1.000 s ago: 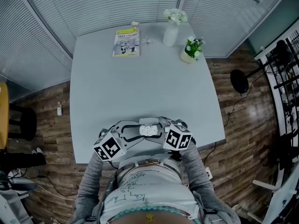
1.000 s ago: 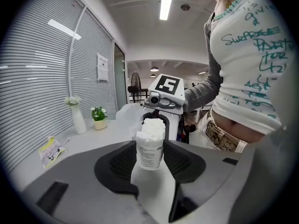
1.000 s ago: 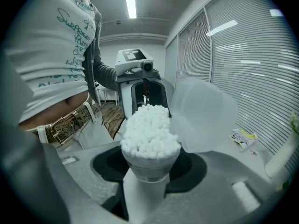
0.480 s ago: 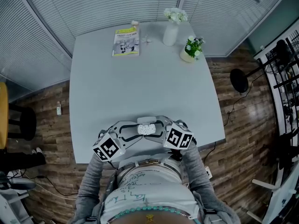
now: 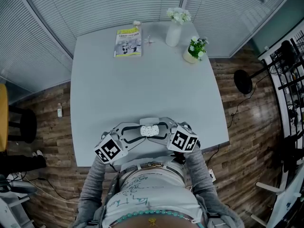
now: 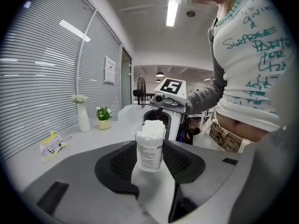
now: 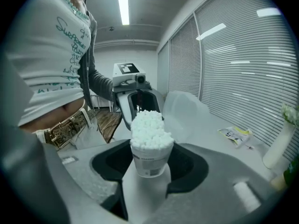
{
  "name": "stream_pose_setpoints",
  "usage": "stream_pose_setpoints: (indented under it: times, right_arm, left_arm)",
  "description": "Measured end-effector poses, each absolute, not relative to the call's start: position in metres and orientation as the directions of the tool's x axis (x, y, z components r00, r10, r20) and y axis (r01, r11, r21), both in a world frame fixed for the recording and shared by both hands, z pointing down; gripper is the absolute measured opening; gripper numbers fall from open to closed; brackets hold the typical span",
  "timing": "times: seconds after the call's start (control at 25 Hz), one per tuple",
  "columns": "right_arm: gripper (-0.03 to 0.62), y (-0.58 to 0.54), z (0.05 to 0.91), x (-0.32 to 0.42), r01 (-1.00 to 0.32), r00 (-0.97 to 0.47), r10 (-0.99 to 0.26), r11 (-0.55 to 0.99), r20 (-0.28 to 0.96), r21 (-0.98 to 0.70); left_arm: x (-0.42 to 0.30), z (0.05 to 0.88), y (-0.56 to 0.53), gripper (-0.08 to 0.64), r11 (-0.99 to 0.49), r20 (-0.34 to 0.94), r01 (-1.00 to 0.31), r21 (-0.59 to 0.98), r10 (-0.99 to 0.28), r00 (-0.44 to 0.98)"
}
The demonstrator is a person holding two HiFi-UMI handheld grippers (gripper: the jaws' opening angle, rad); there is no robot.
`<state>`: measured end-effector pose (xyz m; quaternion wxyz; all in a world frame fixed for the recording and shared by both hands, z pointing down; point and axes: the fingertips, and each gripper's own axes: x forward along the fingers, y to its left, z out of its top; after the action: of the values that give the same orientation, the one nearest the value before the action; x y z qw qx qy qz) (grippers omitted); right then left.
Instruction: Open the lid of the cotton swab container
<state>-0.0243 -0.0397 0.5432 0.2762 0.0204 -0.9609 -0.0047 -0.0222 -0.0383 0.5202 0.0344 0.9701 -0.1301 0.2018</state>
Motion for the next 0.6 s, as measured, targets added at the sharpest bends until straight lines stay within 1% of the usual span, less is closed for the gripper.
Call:
stream_pose_setpoints:
  times: [0.6]
  right_arm:
    - [0.216, -0.0388, 0.5385, -0.0233, -0.04, -0.856, -0.046, 0.999, 0.515, 0.022]
  left_arm:
    - [-0.0214, 0.5152, -0.0378, 0.17, -0.967, 0.399, -0.253, 0.021, -0.224, 0.889]
